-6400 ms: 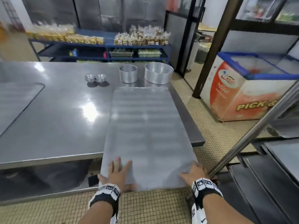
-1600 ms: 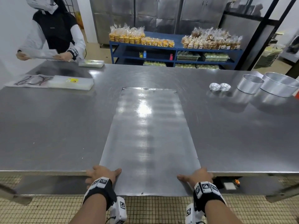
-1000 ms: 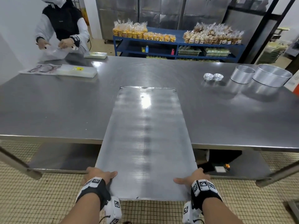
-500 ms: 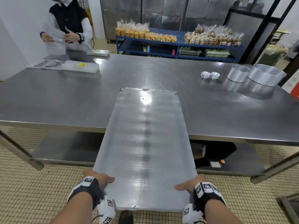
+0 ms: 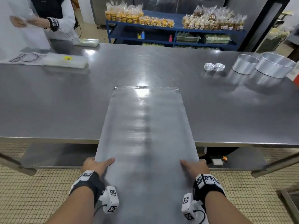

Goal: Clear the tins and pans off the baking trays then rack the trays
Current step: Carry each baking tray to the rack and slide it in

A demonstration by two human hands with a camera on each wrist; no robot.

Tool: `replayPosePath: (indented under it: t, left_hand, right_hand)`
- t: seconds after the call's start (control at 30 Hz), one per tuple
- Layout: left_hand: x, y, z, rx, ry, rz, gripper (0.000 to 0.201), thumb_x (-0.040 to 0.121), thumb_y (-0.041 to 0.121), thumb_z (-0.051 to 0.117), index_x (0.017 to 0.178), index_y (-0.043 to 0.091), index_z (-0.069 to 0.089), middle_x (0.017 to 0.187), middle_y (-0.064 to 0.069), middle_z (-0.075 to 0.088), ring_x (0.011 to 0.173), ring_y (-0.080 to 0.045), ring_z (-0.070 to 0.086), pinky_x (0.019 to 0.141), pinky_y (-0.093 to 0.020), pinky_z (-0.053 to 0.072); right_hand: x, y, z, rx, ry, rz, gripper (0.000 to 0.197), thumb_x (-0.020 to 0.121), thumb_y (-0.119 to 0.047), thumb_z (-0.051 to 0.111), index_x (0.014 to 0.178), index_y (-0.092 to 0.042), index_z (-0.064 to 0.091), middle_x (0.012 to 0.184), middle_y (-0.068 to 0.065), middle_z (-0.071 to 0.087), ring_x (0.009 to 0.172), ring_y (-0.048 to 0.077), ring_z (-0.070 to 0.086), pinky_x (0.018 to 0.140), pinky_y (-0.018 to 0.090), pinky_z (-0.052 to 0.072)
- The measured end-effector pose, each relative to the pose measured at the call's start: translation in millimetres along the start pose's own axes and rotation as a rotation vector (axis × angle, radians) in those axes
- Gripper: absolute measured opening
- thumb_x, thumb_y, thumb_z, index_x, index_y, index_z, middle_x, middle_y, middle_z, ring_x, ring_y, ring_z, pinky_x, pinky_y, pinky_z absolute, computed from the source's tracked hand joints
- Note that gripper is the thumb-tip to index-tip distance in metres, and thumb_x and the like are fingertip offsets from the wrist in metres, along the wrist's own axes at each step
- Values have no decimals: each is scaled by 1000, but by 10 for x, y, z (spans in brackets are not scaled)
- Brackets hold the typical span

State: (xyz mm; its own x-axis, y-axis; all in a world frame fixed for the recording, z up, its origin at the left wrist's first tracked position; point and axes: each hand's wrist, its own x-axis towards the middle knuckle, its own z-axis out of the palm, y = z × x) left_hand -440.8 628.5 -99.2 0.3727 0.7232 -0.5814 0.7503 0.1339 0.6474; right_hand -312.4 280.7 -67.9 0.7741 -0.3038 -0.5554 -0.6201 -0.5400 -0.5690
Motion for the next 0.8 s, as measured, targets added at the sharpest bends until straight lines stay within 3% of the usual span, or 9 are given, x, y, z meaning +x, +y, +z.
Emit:
replayPosePath:
  t: [0.07, 0.13, 0.2, 0.3, 0.4, 0.53, 0.6, 0.7, 0.8]
  left_hand:
    - [85, 61, 43, -44, -7, -53, 61, 53, 34, 100, 95, 4, 69, 91, -15, 74, 83, -36, 70, 83, -44, 58]
    - [152, 83, 99, -109, 13, -105, 55, 51, 25, 101, 90, 4, 68, 88, -17, 74, 80, -36, 70, 82, -47, 59]
    - [172, 128, 154, -164, 41, -116, 53, 52, 18, 99, 92, 4, 67, 90, -17, 73, 77, -33, 69, 75, -41, 58]
    - [218, 275, 192, -204, 67, -106, 61, 52, 16, 99, 101, 5, 65, 94, -16, 72, 76, -31, 67, 68, -36, 55]
    - [284, 482, 206, -190, 75, -88, 61, 48, 22, 99, 96, 5, 66, 90, -15, 72, 75, -33, 69, 74, -43, 59]
    - [290, 817, 255, -130, 53, -41, 66, 41, 37, 100, 88, 6, 66, 82, -13, 71, 71, -33, 70, 71, -43, 61]
    - [262, 1004, 298, -95, 35, -1, 64, 41, 39, 100, 85, 5, 68, 80, -12, 72, 70, -33, 70, 70, -44, 61]
    - [248, 1257, 414, -91, 7, 63, 71, 29, 44, 98, 81, 4, 72, 76, -11, 74, 67, -34, 72, 67, -50, 63]
    - [129, 1538, 585, -14, -59, 126, 61, 43, 38, 99, 85, 3, 72, 83, -15, 73, 75, -35, 71, 74, -47, 62]
  right_hand:
    - [101, -103, 61, 24, 21, 19, 91, 56, -49, 90, 122, -3, 46, 112, 14, 64, 101, 35, 64, 89, 41, 52]
    - [213, -149, 105, 62, 37, 63, 98, 41, -52, 94, 115, -1, 56, 103, 11, 69, 93, 32, 67, 87, 42, 56]
    - [281, -171, 132, 126, 25, 124, 90, 34, -48, 96, 105, -4, 65, 92, 9, 72, 82, 30, 69, 81, 44, 59]
    - [305, -232, 138, 208, 30, 172, 83, 31, -40, 99, 99, -5, 66, 88, 11, 71, 78, 32, 69, 78, 47, 59]
    - [300, -335, 103, 267, 48, 177, 77, 33, -37, 99, 95, -5, 66, 88, 13, 71, 78, 33, 69, 78, 48, 59]
    - [285, -512, -77, 306, 107, 187, 59, 43, -33, 99, 81, -7, 61, 85, 13, 68, 77, 32, 68, 80, 46, 58]
    - [309, -571, -201, 331, 135, 195, 62, 45, -31, 98, 88, -5, 62, 86, 14, 68, 77, 32, 68, 80, 46, 58]
    - [296, -634, -394, 401, 175, 235, 78, 46, -26, 99, 107, 3, 61, 93, 17, 67, 86, 34, 67, 84, 45, 56]
    - [274, -588, -641, 486, 229, 278, 84, 43, -21, 100, 111, 8, 60, 100, 22, 67, 87, 36, 67, 82, 45, 57]
